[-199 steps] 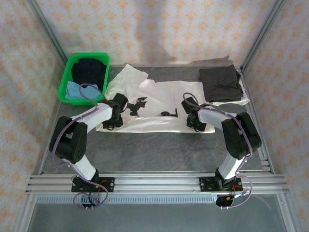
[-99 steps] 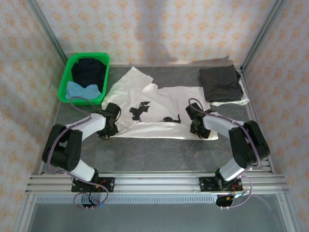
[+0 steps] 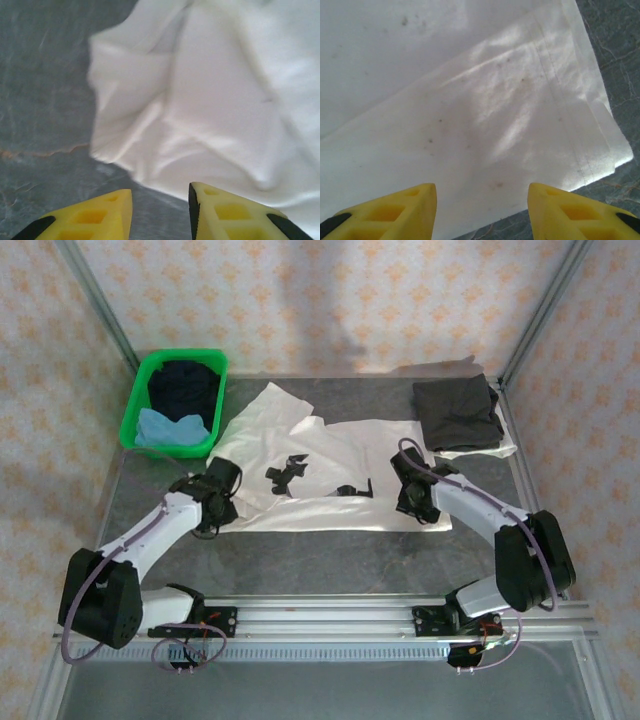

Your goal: Fold and stack the t-shirts

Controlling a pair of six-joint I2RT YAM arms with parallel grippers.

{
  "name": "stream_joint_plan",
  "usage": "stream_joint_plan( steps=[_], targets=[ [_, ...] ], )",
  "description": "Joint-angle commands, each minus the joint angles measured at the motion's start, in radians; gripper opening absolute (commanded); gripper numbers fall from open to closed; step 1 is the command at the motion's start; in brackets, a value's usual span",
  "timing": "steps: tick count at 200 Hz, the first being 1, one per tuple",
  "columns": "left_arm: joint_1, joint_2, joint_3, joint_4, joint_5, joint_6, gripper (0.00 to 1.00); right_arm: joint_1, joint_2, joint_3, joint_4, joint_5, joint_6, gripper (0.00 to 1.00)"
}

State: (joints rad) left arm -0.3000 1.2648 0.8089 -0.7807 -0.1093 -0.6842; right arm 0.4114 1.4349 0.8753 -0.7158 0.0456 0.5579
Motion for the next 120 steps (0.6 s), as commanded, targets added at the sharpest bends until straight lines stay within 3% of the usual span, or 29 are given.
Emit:
stream_joint_plan(
  steps=[1,35,88,102,120],
  targets=[
    [-0.099,0.079,0.107,0.013,-0.007,-0.025,0.38,-0.006,0.001,0.026,0.007,0.015,-0.024,0.51],
    [-0.208,0.256,0.187,0.107,0.067,-0.046,0.41,-0.006,0.024,0.034,0.019,0.033,-0.031,0.51],
    [-0.225,0.426,0.257,0.117,0.043,-0.038,0.43,-0.007,0.022,0.027,0.026,0.042,-0.037,0.51],
    [-0.225,0.449,0.276,0.11,0.024,-0.029,0.38,-0.008,0.019,0.023,0.028,0.043,-0.036,0.51],
    [-0.227,0.483,0.303,0.107,-0.003,-0.018,0.21,-0.008,0.021,0.019,0.033,0.043,-0.036,0.51]
  ],
)
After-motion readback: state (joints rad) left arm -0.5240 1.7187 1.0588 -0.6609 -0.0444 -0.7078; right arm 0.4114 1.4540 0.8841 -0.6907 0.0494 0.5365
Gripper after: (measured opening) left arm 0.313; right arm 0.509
